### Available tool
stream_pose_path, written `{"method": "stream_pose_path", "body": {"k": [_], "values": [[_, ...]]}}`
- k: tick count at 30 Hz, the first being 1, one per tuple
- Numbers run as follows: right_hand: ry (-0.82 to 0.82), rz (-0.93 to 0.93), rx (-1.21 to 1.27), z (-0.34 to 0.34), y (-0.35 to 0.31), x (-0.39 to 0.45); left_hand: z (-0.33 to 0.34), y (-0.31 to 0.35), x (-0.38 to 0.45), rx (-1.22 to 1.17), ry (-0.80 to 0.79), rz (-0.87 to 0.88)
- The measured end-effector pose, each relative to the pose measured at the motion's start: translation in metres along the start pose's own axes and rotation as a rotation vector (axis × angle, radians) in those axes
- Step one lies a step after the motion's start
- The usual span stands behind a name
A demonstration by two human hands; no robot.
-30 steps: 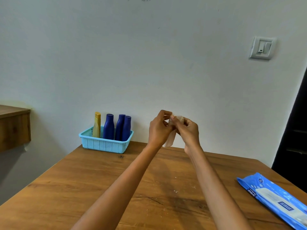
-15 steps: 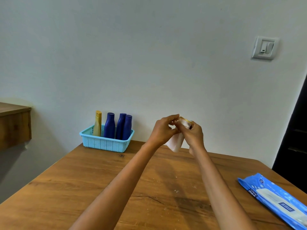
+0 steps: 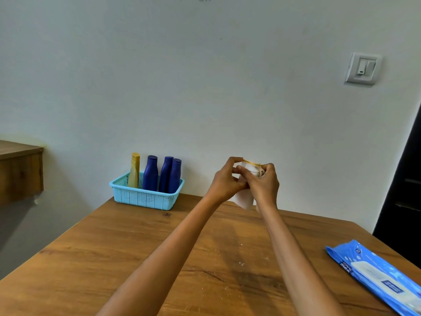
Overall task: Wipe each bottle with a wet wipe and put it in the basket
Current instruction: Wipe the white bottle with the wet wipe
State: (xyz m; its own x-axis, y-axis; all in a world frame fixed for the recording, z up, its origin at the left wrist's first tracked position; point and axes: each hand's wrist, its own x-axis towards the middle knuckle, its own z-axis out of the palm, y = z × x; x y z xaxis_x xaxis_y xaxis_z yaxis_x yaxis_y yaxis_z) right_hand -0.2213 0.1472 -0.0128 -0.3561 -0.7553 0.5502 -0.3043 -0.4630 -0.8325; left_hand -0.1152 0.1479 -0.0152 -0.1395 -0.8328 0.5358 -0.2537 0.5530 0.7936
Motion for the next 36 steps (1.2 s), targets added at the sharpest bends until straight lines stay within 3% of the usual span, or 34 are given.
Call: {"method": "stream_pose_path", "body": {"k": [10,16,23,29,36], "values": [[-0.181,-0.068,0.142,0.001,-0.01,-0.003,-0.009,-0.01,0.008,-0.273,0.253,-0.074],[-0.114,-0.142,0.1,-0.006,-0.003,0.002,-0.02,-0.011,0.009,-0.432,0.098,-0.143],[-0.017,-0.068,0.115,-0.012,-0.003,0.01,-0.022,-0.008,0.006,-0.538,-0.078,-0.154],[-0.211,-0.061,0.244,-0.006,-0.012,0.005,-0.031,-0.012,0.006,-0.68,-0.148,-0.16],[0.044,-0.154,0.13,-0.008,-0.006,0.005,-0.03,-0.01,0.005,-0.705,-0.23,-0.138]]}}
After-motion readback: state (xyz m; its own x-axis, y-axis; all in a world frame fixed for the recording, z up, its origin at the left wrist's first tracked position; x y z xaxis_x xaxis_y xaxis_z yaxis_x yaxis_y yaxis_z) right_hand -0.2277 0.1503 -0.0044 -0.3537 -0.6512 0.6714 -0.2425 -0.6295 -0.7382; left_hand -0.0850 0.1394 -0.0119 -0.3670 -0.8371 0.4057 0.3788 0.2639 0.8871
